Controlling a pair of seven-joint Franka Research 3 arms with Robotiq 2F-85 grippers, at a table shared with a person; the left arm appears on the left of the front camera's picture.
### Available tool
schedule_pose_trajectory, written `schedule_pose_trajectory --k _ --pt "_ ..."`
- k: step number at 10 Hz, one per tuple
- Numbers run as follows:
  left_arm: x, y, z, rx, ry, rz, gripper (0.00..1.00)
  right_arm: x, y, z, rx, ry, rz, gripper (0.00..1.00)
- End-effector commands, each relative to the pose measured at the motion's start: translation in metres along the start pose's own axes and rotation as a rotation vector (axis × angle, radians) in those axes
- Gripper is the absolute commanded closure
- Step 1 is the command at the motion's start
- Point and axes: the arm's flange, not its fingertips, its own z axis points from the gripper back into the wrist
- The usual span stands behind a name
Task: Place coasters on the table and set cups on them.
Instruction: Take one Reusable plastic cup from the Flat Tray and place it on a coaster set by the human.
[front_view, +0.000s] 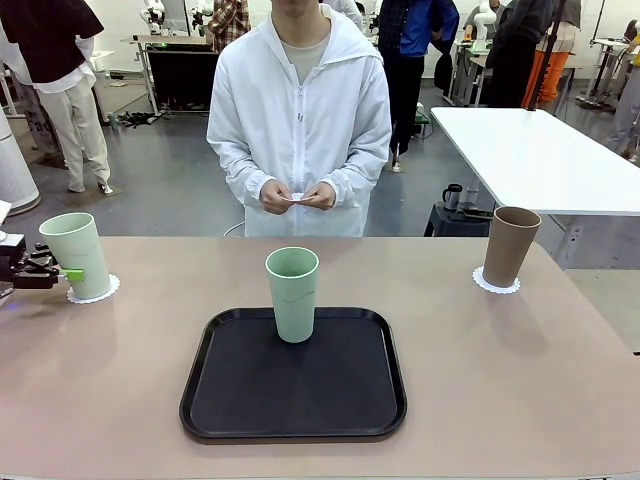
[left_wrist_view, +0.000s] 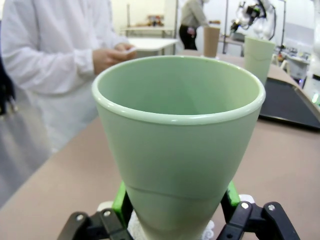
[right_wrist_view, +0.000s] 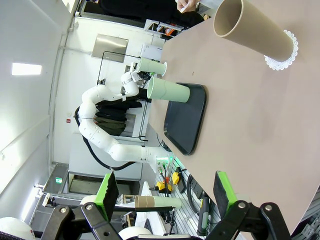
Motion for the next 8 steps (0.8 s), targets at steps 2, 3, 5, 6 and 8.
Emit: schedule_pose_trajectory --k 2,3,5,6,8 --pt "-0.0005 0.0021 -0.0010 -0.019 0.024 0.015 0.00 0.0005 0.0006 -0.0010 -0.005 -0.001 0.001 0.00" --pt "-0.0004 0.0012 -0.0006 -0.020 0.035 0.020 0.00 0.0005 0.0006 -0.0010 -0.005 -0.001 0.001 0.00" --pt "0.0010 -0.0013 0.0029 -0.056 0.070 0.036 0.00 0.0005 0.0006 -0.0010 -0.005 -0.001 0.001 0.00" --pt "0.0023 -0.0030 0.0042 -0.063 0.097 0.041 0.00 0.0005 0.0006 -0.0010 -0.005 -0.001 0.001 0.00" --pt "0.0011 -0.0025 0.0066 -0.066 0.149 0.068 0.00 0.0005 0.0006 -0.0010 -0.005 -0.001 0.001 0.00"
